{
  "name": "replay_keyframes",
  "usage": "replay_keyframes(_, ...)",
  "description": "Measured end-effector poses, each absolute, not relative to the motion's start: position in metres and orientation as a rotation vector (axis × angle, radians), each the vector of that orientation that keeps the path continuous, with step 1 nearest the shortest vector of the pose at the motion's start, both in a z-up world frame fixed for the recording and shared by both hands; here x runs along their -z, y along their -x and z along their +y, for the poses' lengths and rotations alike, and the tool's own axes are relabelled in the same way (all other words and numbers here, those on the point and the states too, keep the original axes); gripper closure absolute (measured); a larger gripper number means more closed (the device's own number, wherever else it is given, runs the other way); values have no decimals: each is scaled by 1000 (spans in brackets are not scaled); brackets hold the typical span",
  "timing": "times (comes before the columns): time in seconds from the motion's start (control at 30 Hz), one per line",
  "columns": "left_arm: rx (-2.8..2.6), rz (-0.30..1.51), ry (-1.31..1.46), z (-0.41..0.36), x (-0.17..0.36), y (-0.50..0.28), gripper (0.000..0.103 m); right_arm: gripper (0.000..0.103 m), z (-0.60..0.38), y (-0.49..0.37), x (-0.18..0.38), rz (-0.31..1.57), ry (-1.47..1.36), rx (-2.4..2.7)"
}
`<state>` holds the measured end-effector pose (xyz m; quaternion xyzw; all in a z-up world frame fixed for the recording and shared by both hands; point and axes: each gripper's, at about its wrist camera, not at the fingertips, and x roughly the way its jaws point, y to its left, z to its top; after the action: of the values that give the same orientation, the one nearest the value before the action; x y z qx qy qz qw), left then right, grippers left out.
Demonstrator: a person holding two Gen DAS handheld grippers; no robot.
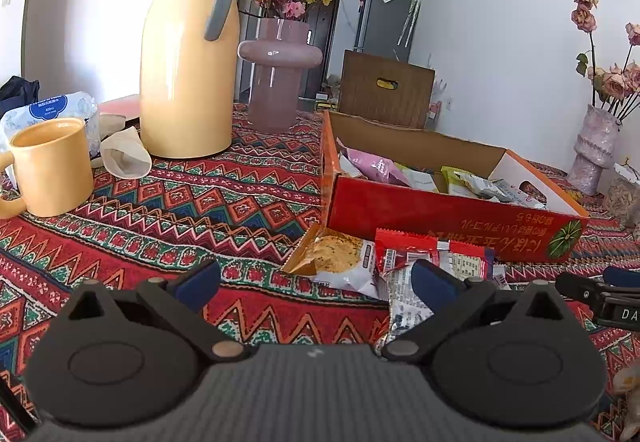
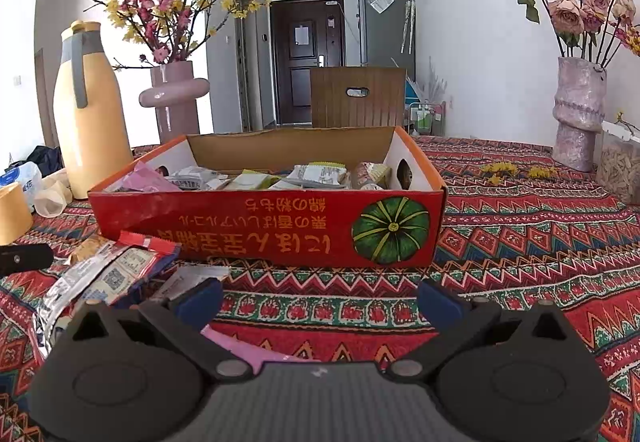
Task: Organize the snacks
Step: 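Grasp the pink packet on the table with the right tool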
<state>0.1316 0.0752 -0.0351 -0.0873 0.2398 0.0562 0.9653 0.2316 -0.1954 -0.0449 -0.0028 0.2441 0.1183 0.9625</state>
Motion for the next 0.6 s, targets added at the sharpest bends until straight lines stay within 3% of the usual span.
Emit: replay_keyframes(0.6, -105, 476, 222, 82, 35, -128, 0, 0, -176, -194, 39, 535, 34, -228)
